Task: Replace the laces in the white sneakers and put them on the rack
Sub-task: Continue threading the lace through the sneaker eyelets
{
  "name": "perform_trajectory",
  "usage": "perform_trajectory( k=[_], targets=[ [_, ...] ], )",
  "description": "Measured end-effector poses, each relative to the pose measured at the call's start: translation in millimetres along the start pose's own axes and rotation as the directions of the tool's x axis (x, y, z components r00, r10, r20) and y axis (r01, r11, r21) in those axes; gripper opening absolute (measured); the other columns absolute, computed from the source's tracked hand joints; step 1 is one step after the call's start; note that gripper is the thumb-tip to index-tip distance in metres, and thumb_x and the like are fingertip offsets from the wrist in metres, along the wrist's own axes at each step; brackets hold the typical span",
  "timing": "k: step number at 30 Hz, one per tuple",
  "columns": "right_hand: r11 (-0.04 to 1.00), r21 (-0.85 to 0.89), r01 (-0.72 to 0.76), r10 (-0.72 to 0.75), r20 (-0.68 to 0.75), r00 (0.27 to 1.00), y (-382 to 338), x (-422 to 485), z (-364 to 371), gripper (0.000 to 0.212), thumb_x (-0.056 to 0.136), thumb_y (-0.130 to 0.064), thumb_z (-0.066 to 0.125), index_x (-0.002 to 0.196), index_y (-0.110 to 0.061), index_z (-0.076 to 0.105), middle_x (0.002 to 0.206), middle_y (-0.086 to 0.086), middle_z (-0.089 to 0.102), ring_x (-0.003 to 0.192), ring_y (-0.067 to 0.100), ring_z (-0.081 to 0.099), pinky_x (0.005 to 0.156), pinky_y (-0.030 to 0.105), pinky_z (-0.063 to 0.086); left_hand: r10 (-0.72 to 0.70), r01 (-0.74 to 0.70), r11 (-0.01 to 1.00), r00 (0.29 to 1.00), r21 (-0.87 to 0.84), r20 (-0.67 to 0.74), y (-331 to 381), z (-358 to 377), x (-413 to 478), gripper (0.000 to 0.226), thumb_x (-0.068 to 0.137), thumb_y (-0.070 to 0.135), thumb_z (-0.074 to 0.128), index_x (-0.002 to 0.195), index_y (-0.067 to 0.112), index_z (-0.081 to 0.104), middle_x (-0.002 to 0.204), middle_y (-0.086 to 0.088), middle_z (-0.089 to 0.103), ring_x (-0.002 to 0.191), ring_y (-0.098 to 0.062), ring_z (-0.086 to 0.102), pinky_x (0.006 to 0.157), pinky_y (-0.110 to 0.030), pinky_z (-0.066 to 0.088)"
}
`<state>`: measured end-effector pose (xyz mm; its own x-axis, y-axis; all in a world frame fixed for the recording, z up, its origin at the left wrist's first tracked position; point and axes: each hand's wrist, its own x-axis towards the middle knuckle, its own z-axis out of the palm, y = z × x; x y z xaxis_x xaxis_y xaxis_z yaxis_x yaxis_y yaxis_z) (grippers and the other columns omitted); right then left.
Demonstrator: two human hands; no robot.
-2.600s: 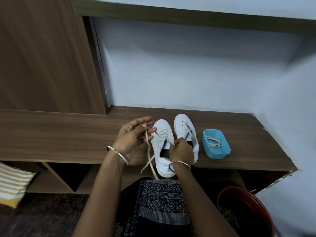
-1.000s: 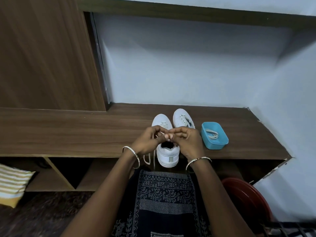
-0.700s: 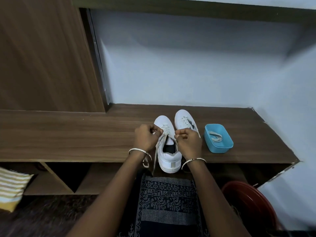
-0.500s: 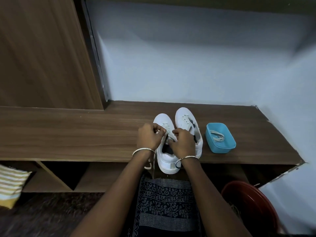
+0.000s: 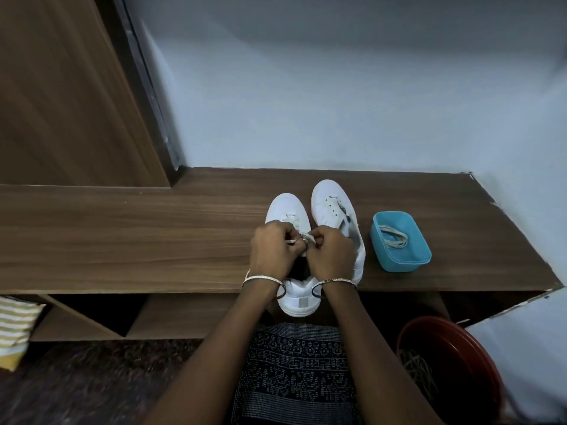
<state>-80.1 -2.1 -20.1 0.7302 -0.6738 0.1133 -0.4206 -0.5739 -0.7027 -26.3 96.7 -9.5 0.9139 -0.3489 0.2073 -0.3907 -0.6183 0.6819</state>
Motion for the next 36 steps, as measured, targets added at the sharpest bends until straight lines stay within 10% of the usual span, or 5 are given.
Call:
perform_trajectory(
  k=[16, 22, 30, 33, 36],
  targets=[
    [0.97, 0.219, -0.109, 0.067, 0.188, 0.98, 10, 3, -14, 0.016, 0.094, -0.02, 0.061, 0.096, -0.012, 0.075, 0.091, 0.005, 0.076, 0.09, 0.018, 0.07, 0.089, 0.036, 0.054, -0.188, 0.183, 0.966, 0.982, -0.182, -0.009, 0, 16, -8, 0.004, 0.078, 0.023, 0.078, 0.078, 0.019, 0.078, 0.079, 0.003, 0.074, 0.076, -0.015, 0.066, 0.065, -0.023, 0.042],
    [0.987, 0.136, -0.09, 0.079, 0.084, 0.993, 5, 1, -9, 0.014, 0.093, -0.023, 0.064, 0.093, -0.014, 0.075, 0.092, 0.003, 0.076, 0.091, 0.021, 0.07, 0.084, 0.034, 0.053, -0.173, 0.166, 0.966, 0.985, -0.196, -0.02, -8, 6, -9, 0.018, 0.069, 0.029, 0.085, 0.083, 0.03, 0.074, 0.072, 0.014, 0.067, 0.074, -0.007, 0.064, 0.075, -0.033, 0.052],
    [0.964, 0.26, -0.064, 0.125, -0.226, 0.966, 1, -12, -11, 0.014, 0.096, -0.012, 0.05, 0.094, -0.004, 0.061, 0.089, 0.014, 0.072, 0.086, 0.031, 0.067, 0.069, 0.027, 0.041, -0.271, 0.274, 0.961, 0.959, 0.027, -0.086, -24, -5, -31, 0.078, 0.059, 0.054, 0.085, 0.125, 0.028, 0.051, 0.129, 0.002, 0.048, 0.123, -0.025, 0.045, 0.097, -0.05, 0.034],
    [0.782, 0.615, -0.102, 0.232, -0.134, 0.964, 8, -15, -21, 0.016, 0.099, -0.021, 0.044, 0.089, -0.018, 0.056, 0.097, 0.015, 0.073, 0.088, 0.028, 0.073, 0.085, 0.041, 0.057, -0.316, 0.317, 0.948, 0.944, -0.008, -0.089, -30, -2, -37, 0.086, 0.056, 0.059, 0.085, 0.126, 0.026, 0.048, 0.129, 0.0, 0.048, 0.124, -0.028, 0.045, 0.099, -0.051, 0.034],
    [0.281, 0.931, -0.234, 0.297, 0.147, 0.943, 16, -21, -46, 0.02, 0.105, -0.009, 0.036, 0.088, -0.012, 0.046, 0.093, 0.026, 0.067, 0.084, 0.035, 0.072, 0.089, 0.047, 0.058, -0.313, 0.309, 0.949, 0.944, -0.06, -0.102, -33, -2, -42, 0.088, 0.054, 0.059, 0.087, 0.125, 0.023, 0.049, 0.129, -0.002, 0.05, 0.124, -0.028, 0.046, 0.098, -0.051, 0.039]
  ],
)
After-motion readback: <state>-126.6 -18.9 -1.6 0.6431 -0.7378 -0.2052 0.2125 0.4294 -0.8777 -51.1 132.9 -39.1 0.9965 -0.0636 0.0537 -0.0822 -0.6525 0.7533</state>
